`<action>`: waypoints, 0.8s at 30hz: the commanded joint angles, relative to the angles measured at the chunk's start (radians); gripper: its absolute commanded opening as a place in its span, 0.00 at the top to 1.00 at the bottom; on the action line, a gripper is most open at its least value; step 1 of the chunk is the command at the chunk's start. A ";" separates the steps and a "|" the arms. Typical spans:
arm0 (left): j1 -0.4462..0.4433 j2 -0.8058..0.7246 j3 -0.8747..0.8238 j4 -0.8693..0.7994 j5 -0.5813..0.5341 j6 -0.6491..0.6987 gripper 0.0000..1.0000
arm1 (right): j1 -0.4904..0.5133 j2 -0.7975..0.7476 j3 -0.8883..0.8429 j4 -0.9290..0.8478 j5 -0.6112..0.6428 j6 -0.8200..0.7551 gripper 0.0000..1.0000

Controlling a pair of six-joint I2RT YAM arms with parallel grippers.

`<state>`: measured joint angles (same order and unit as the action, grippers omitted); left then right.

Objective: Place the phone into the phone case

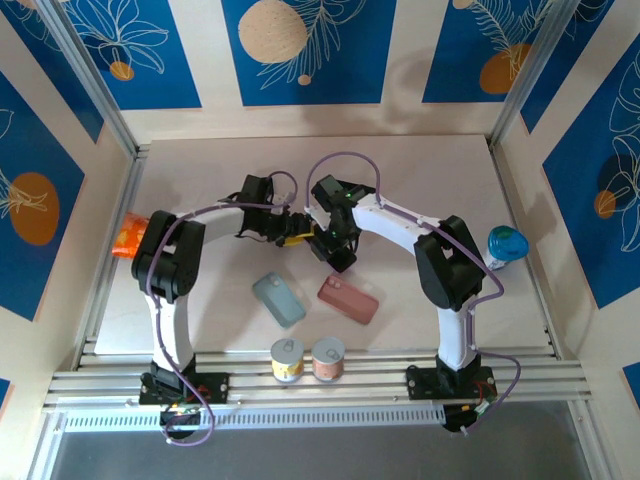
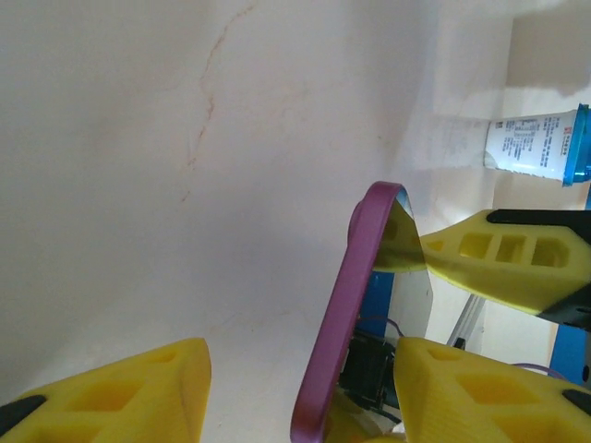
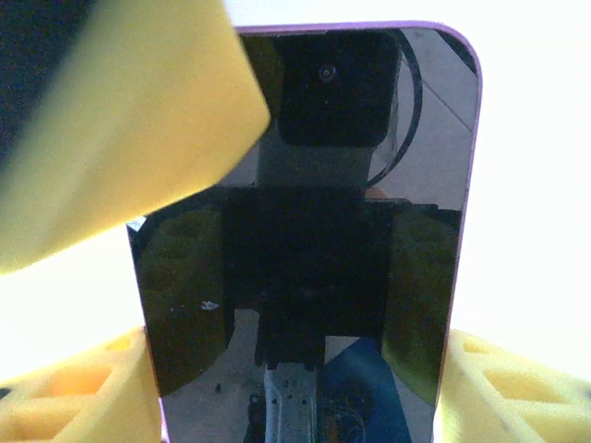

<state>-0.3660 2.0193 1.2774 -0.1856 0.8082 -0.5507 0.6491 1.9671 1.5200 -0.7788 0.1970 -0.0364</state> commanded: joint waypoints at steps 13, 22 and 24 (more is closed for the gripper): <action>-0.031 0.053 0.034 0.080 0.104 -0.049 0.48 | 0.009 -0.033 0.051 -0.033 -0.025 -0.012 0.47; -0.042 0.057 0.030 0.106 0.101 -0.063 0.57 | 0.007 -0.045 0.047 -0.031 -0.036 -0.007 0.48; -0.043 0.056 0.031 0.113 0.100 -0.070 0.61 | 0.007 -0.050 0.047 -0.032 -0.037 -0.004 0.48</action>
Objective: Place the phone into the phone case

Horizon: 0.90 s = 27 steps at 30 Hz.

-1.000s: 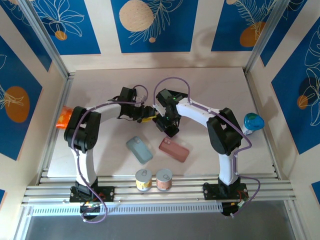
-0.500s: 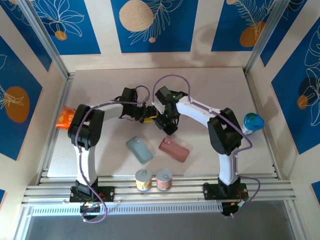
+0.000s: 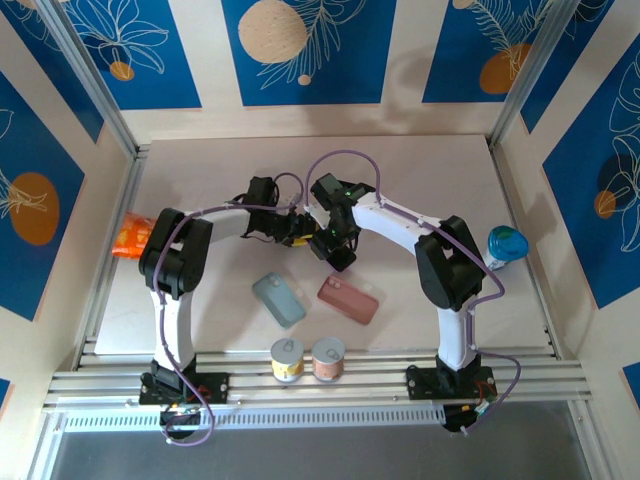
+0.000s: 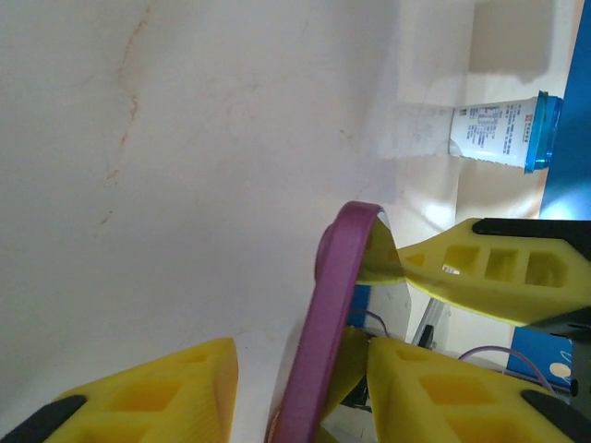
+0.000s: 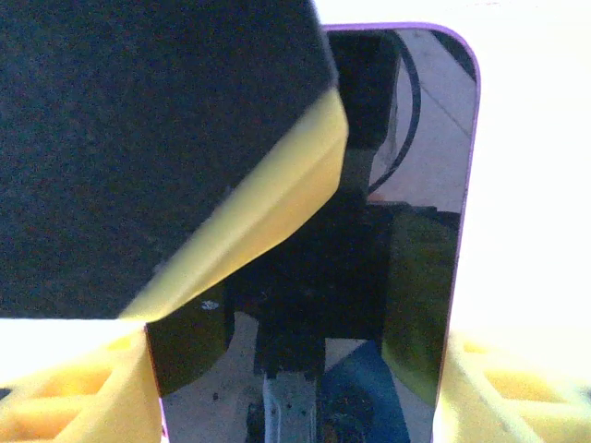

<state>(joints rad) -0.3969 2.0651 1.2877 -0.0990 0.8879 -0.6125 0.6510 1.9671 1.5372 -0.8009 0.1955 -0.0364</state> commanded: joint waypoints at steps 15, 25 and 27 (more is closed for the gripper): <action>-0.021 -0.001 0.027 0.028 0.000 -0.014 1.00 | 0.001 -0.066 0.008 0.008 -0.046 0.012 0.48; -0.023 -0.077 0.007 0.097 -0.057 -0.083 1.00 | -0.067 -0.173 -0.105 0.107 -0.204 0.137 0.13; -0.022 -0.102 0.011 0.099 -0.087 -0.093 1.00 | -0.104 -0.229 -0.157 0.160 -0.281 0.197 0.12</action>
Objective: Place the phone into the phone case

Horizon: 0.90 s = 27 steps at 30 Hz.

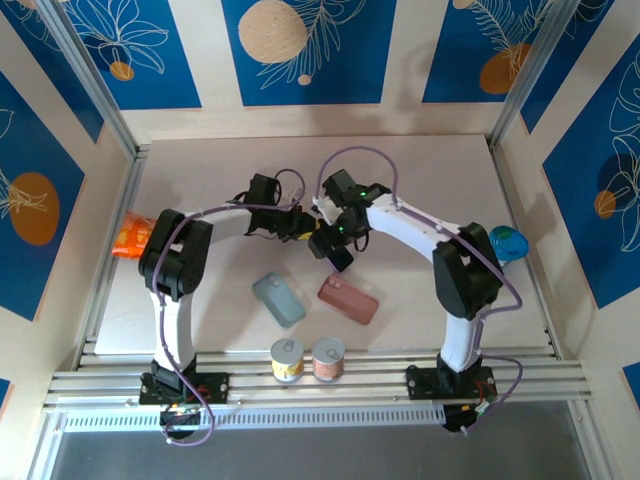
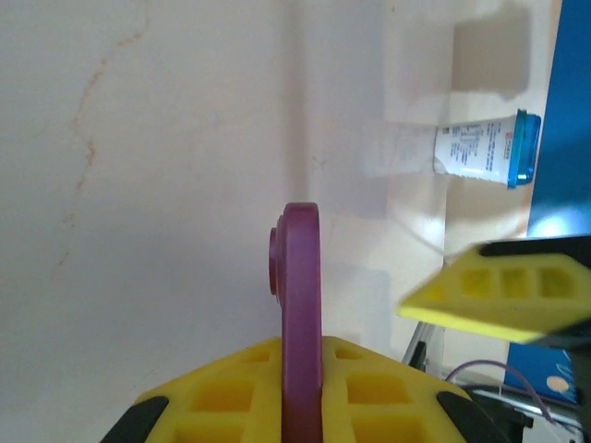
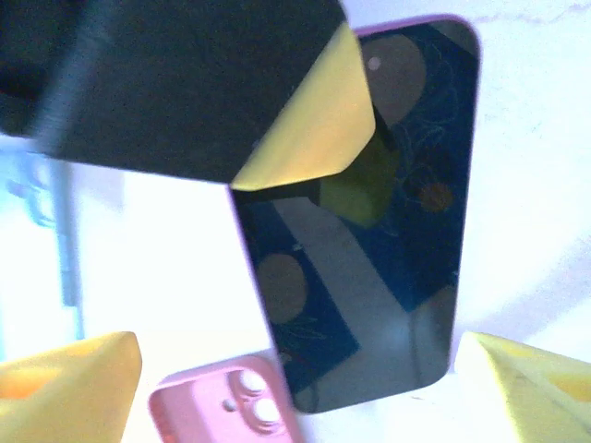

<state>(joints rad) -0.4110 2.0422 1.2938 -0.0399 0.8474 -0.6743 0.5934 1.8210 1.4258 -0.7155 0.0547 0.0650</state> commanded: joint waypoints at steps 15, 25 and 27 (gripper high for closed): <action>-0.008 -0.270 -0.115 0.276 -0.176 -0.280 1.00 | -0.309 -0.324 -0.552 0.726 -0.602 0.624 0.10; -0.024 -0.357 -0.211 0.406 -0.218 -0.411 1.00 | -0.360 -0.240 -0.673 1.125 -0.725 0.835 0.32; -0.031 -0.356 -0.218 0.432 -0.209 -0.431 1.00 | -0.354 -0.222 -0.675 1.173 -0.733 0.857 0.33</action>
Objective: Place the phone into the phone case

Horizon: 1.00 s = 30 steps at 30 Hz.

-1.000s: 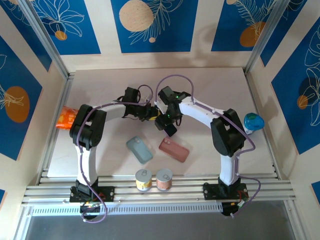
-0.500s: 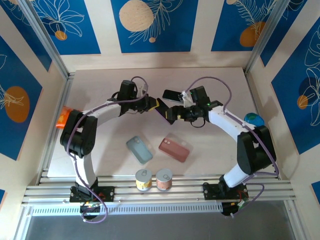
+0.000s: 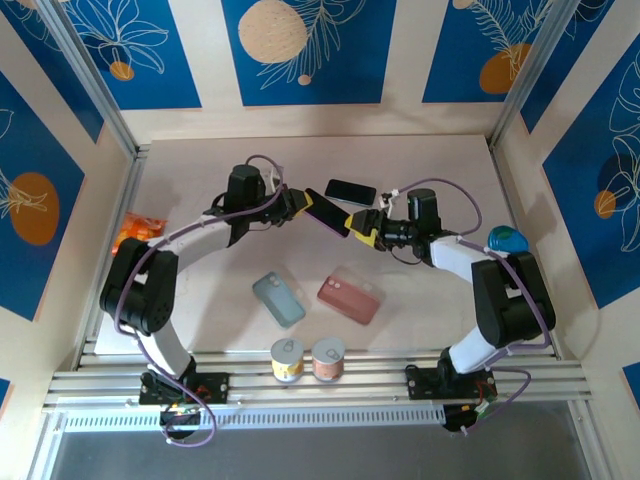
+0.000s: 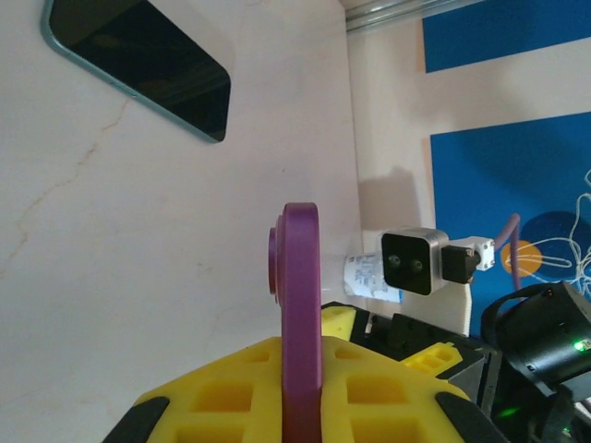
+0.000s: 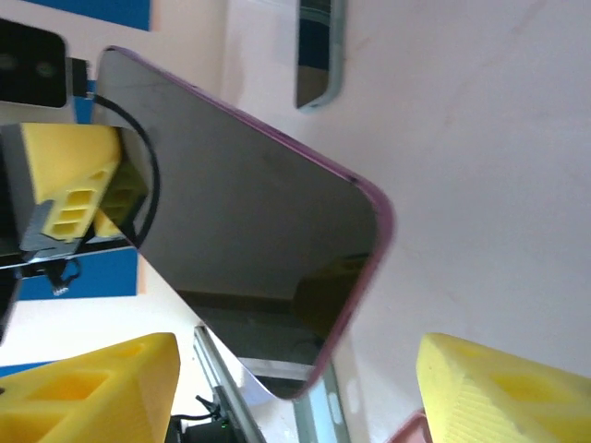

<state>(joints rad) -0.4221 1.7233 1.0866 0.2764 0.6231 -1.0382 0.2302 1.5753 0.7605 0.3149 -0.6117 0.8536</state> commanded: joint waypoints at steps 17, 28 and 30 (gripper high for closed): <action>-0.037 -0.039 -0.050 0.120 0.031 -0.067 1.00 | 0.048 0.130 0.008 0.365 -0.076 0.189 0.53; -0.037 -0.051 -0.045 0.007 -0.014 0.020 0.87 | 0.061 0.043 0.003 0.252 -0.053 0.128 0.80; -0.037 -0.050 -0.045 -0.008 -0.025 0.032 0.80 | 0.064 0.022 -0.001 0.225 -0.046 0.115 0.87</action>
<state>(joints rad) -0.4389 1.6943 1.0386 0.3267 0.5976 -1.0634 0.2680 1.6562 0.7605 0.5644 -0.6624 1.0443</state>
